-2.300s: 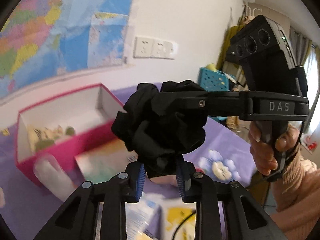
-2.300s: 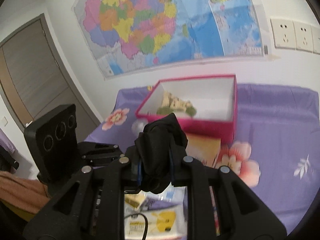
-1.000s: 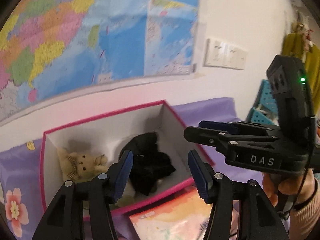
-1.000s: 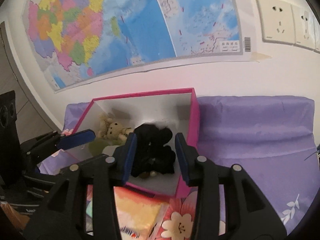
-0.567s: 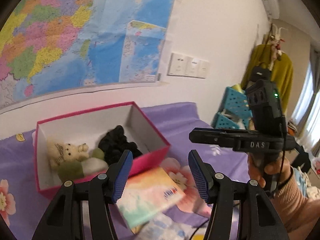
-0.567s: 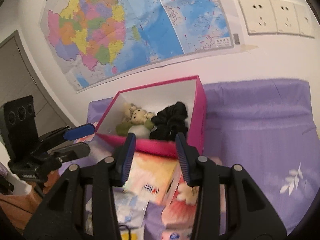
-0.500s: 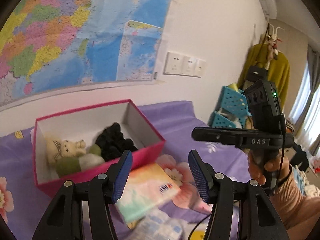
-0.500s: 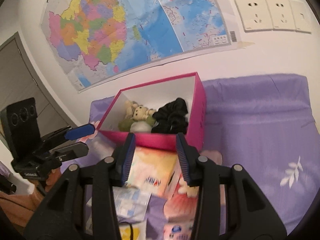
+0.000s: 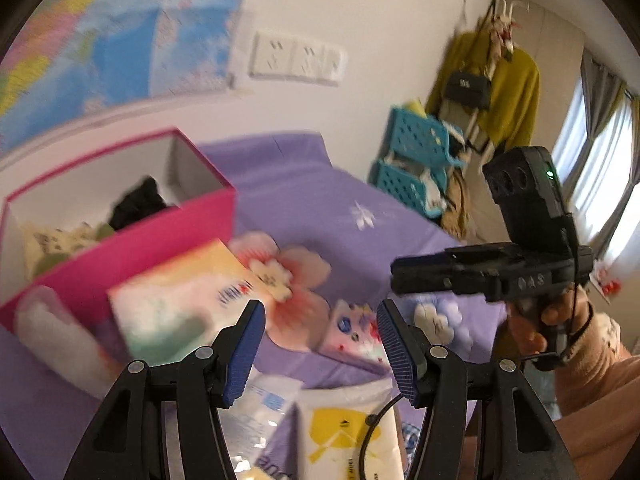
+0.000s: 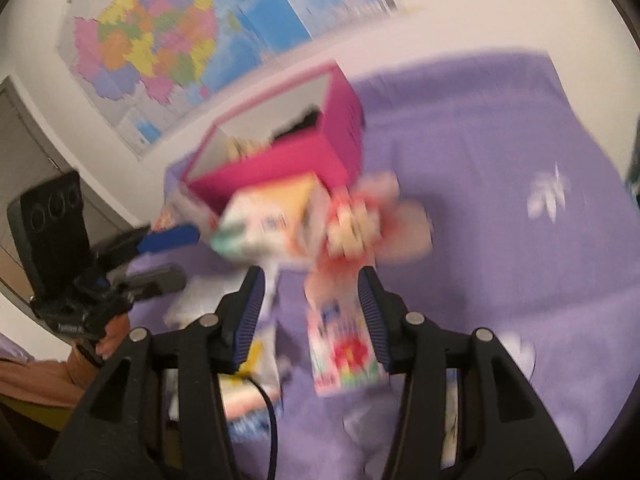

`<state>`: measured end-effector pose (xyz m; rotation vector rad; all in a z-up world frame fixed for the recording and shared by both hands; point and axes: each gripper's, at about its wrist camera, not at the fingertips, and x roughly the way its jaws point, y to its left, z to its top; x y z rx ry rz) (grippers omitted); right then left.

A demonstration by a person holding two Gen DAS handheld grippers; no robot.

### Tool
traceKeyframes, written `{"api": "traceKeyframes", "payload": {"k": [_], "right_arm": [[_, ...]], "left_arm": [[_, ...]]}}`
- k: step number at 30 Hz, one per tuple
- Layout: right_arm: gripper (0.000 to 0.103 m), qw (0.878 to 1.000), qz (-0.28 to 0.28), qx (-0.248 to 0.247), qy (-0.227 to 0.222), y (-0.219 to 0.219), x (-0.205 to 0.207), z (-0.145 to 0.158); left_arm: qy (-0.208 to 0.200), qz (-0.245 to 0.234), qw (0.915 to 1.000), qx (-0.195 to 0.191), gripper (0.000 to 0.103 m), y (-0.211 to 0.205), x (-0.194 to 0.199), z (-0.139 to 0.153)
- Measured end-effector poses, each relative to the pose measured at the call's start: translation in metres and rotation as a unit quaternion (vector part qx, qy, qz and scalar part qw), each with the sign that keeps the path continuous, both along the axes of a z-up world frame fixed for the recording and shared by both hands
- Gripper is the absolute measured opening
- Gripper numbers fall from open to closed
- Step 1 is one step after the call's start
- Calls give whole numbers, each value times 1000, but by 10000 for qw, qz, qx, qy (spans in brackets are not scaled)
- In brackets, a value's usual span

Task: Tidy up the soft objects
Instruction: 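Grasp the small pink floral tissue packet with the right gripper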

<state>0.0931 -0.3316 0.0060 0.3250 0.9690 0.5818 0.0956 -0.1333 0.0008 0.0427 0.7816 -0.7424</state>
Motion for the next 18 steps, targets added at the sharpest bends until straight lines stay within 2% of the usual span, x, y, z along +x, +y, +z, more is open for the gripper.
{"api": "traceKeyframes", "payload": {"k": [6,11,15,18], "right_arm": [[50,9982,-3,-93,587,-10,-25,-34],[45,9970,94,61,769,-5,-29,-50],[33,9963,-3,157,846,-3,-22,-62],[33,9970,-152,81,748,-5,-13,-65]], "left_arm": [[454,-436,9979,179,55,-30,10,-29],[784,-519,9950,346,45,-48,20,-48],[1091,-515,9914,513,40,-55,30,-63],[1120,-523,9910,521,38,-54,27,-65]]}}
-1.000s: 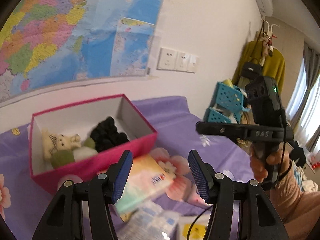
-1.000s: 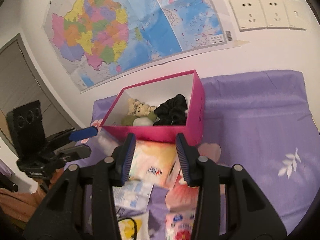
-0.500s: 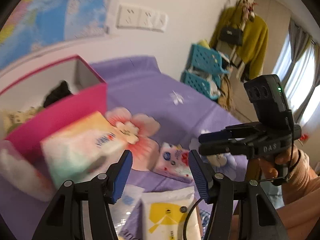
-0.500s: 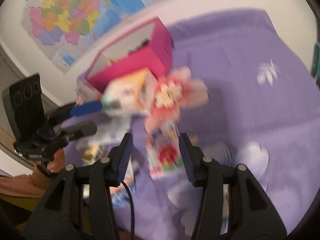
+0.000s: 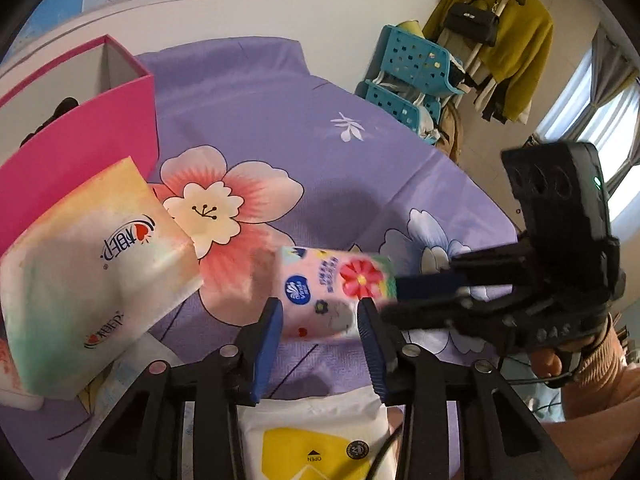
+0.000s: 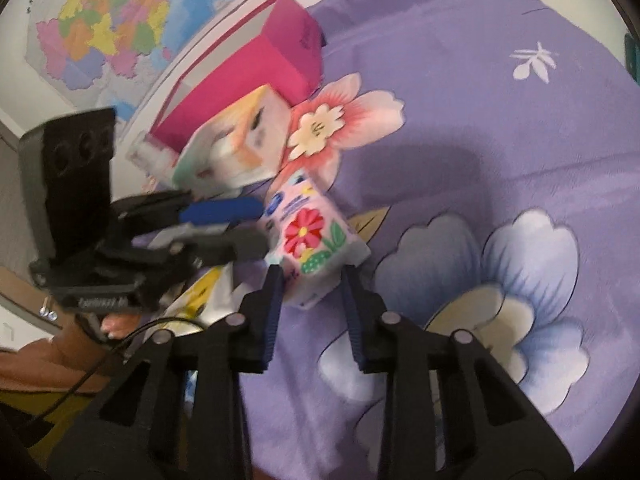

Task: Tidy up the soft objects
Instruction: 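Grasp the small pink floral tissue packet with the right gripper, then drop the pink tissue packet into the pink box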

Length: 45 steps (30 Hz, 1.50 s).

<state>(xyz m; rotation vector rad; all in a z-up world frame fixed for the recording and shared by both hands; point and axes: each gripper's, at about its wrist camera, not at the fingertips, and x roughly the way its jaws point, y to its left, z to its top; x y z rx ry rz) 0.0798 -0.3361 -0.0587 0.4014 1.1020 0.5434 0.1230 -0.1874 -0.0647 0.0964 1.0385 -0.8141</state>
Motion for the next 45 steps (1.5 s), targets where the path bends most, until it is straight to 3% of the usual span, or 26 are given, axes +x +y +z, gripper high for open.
{"api": "traceKeyframes", "payload": {"k": [3,11,18,25,35,45], "right_arm": [[33,9999,-67,-30,-121,1,10,1],[33,9995,-37,-130,-275,11,28,0],[33,9996,-104,-11,-278,11,33,-3],[33,9995,-88,-14,-312,13,32,-1],[33,9961,61,30,-874,18,32,47],[33,9862,360,101,-1611,43,72,103]], "left_arm": [[95,-71,9998,-160,38,4,-3,2],[-186,423,9989,119,39,18,-2,4],[180,442,9988,141,40,13,12,-11],[162,461,9988,38,40,14,8,-8],[-478,515,9973,-234,40,28,2,45],[-1211,1071,9860,-406,40,58,23,103]]}}
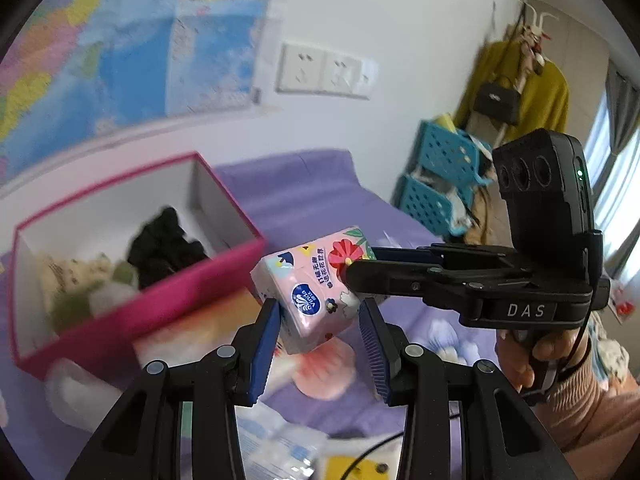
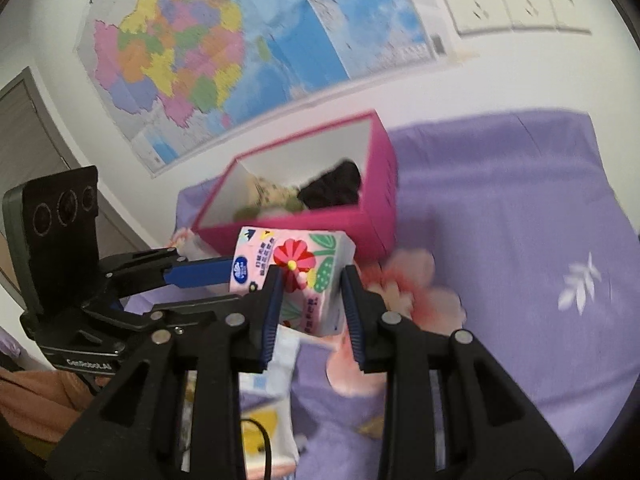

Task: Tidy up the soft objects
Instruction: 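Drop the pink tissue packet into the pink box, then withdraw the right gripper and move toward the wrapped packages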

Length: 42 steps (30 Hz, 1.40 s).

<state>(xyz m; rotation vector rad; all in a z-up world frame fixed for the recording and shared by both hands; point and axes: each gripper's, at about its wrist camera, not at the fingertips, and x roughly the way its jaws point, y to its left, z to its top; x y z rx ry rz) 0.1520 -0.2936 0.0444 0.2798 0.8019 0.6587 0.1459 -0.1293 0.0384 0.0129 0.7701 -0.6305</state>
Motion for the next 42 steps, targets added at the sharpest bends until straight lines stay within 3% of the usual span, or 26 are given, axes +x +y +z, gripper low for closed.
{"api": "traceKeyframes", "payload": {"k": [12,27,33,42], "right_arm": [[33,9998,120,136,-100,34,70,16],[34,9984,-84,-66,555,55,127,-18],[40,9982,-308,-85,507,48,123,-18],[41,9998,-176,7,131,36,89,4]], "left_arm": [[-99,749,9971,-4,40,24,53,15],[561,1229,9908,71,40,32,103,-14],[355,1418,9889,273,46,31,94,-10],[-85,1094,9940,-26,52,42,51,9]]}}
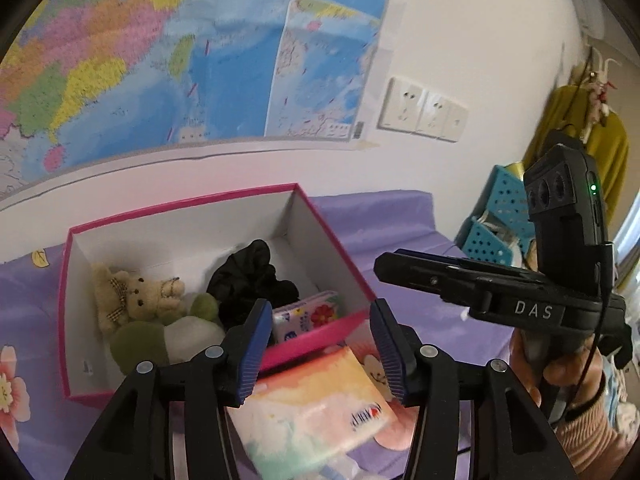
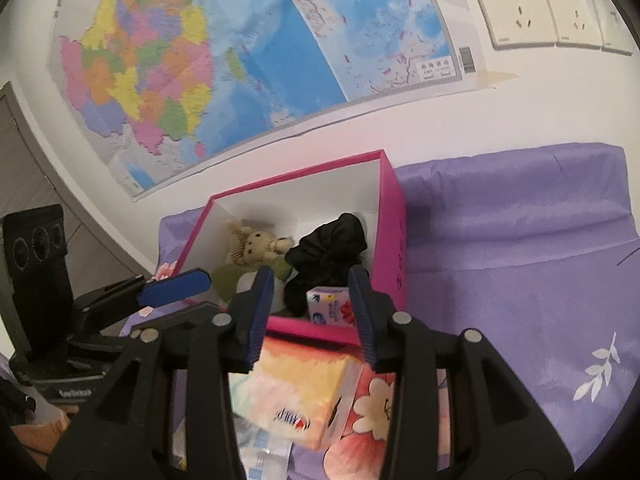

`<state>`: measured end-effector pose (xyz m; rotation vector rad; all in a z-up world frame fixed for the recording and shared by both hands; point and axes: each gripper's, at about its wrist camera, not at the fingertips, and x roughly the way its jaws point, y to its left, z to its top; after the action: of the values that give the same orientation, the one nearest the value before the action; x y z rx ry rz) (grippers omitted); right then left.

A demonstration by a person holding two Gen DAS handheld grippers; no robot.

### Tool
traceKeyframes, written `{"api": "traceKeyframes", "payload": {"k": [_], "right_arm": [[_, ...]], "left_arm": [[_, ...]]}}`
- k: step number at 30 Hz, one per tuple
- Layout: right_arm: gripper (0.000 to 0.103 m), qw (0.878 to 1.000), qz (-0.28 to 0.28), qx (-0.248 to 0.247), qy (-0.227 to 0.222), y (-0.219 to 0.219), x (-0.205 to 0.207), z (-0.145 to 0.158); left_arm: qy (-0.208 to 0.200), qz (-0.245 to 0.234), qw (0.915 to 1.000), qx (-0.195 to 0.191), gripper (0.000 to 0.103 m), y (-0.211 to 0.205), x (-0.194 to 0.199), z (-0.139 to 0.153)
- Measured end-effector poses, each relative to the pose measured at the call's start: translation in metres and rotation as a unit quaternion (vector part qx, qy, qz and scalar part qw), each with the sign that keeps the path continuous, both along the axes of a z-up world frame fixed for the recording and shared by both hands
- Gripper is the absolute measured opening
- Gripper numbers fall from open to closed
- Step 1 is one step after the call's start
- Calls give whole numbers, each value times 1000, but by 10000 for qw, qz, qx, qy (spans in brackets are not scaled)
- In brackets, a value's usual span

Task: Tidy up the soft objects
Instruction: 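Withdraw the right gripper and move toward the wrapped packages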

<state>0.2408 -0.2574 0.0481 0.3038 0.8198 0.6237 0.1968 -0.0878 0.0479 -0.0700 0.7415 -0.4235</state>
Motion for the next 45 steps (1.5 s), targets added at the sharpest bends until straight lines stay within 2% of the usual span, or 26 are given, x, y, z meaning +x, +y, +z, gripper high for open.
{"api": "traceKeyframes", "payload": {"k": [9,15,21,27,33,35,40,45], "right_arm": [[42,9981,447,261,-330,-6,-57,24],[43,9955,764,419,-367,-6,-90,30],[47,9947,961,379,-25,-4,-111,9],[47,9903,1079,337,812,5,-115,-43],[47,9821,1219,187,1426,22,-111,-83],[54,9799,1209,143,1582,25,-109,-94],[55,9738,1181,213,1933,30,-102,-116],[59,9730,1168,384,1955,35,-99,-119]], "left_arm": [[-554,-301,9977,-268,56,20,-60,17],[-675,-361,9965,-336,57,33,-93,13],[-386,-210,9982,-420,58,53,-115,-12],[303,157,9988,-353,58,73,-125,-61],[886,437,9939,-497,58,94,-130,-96],[1043,431,9918,-608,59,98,-133,-104],[1343,304,9863,-907,63,102,-136,-118],[1509,174,9825,-1077,63,101,-134,-125]]}}
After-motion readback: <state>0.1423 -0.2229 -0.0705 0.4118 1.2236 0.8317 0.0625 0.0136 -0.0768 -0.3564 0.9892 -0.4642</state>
